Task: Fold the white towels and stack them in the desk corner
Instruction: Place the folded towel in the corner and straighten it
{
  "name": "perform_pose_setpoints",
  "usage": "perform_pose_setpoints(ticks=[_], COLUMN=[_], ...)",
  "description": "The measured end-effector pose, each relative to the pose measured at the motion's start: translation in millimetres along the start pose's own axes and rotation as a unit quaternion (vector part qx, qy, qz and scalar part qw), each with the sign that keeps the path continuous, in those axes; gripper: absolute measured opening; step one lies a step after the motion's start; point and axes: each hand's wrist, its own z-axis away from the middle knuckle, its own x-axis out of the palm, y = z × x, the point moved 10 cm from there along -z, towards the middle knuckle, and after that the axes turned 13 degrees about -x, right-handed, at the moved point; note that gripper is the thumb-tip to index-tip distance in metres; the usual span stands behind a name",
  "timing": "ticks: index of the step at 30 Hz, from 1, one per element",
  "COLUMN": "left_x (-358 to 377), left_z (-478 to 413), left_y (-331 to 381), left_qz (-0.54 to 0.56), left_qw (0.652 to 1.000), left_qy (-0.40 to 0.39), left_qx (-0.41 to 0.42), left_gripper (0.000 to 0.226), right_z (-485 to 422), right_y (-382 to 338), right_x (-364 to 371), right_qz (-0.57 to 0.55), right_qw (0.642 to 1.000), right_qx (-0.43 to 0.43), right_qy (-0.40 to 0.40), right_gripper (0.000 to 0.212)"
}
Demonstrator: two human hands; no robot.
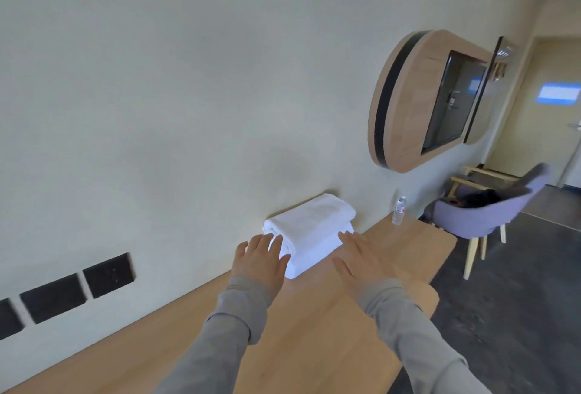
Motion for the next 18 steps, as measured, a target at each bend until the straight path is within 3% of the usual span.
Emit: perform_pose_setpoints(ticks=[9, 18], left_x=[55, 116], left_z=[-108, -147], left_y=[6, 8], left_qz=[-0.011, -0.047], left_qw=[0.997, 0.990], left_qy=[0.000, -0.040], left_qx=[-0.079, -0.129], left_gripper=[0.050, 0.050], right_z=[-111, -158], right_y=[58, 126], right_x=[55, 112], right_qz=[0.013, -0.015], right_qw=[0.996, 0.990], right_qx=[-0.072, -0.072], right_qy=[-0.051, -0.118], right_gripper=[0.055, 0.054])
